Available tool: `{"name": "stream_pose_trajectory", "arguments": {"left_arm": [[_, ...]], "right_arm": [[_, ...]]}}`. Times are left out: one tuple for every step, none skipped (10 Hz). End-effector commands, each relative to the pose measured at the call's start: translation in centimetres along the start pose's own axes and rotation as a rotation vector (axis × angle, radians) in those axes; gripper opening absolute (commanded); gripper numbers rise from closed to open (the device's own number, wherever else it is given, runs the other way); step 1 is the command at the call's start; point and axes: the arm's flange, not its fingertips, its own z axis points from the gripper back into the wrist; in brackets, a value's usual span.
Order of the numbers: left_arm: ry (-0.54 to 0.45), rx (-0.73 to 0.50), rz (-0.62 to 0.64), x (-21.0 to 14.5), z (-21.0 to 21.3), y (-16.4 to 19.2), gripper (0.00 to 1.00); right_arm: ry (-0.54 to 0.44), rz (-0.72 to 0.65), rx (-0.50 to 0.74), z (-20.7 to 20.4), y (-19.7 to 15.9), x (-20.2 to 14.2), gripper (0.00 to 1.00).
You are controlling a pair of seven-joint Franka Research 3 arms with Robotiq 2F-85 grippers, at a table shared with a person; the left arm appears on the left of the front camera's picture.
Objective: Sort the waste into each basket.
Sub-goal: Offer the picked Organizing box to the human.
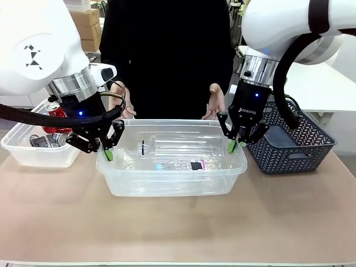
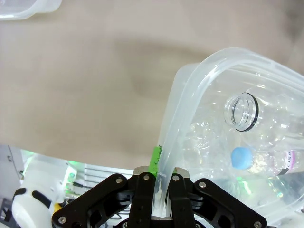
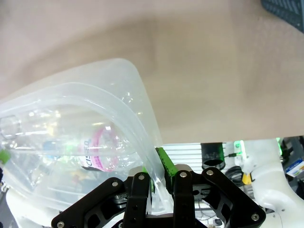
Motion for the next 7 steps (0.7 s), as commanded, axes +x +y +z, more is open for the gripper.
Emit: {"name": "stream_pose_trajectory", "arguments": {"left_arm": [[-0.037, -0.016, -0.035, 3.3, 0.2, -2.0, 0.04], [-0.036, -0.051, -0.057, 6.5, -0.1, -3.5, 0.04], [-0.038, -0.033, -0.028, 9.0, -0.9, -4.4, 0.04], [-0.016, -0.055, -0.018, 10.3, -2.0, -4.8, 0.04], [-0.024, -0.077, 0.033, 11.2, -3.3, -4.5, 0.04], [-0.024, -0.112, 0.081, 11.8, -3.9, -3.9, 0.04], [-0.005, -0.122, 0.121, 12.5, -4.5, -3.6, 0.04]], "right_arm": [[0.002, 0.013, -0.024, 1.7, 2.3, 3.3, 0.06], [-0.012, 0.024, -0.023, 3.0, 4.1, 6.4, 0.06], [-0.022, 0.020, 0.001, 3.9, 5.3, 9.3, 0.06], [-0.010, 0.025, 0.041, 3.6, 5.7, 11.6, 0.06], [0.034, 0.026, 0.039, 2.2, 5.6, 12.8, 0.06], [0.061, 0.017, 0.044, 1.0, 5.4, 13.4, 0.06], [0.065, -0.002, 0.060, 0.1, 5.1, 13.8, 0.06]]}}
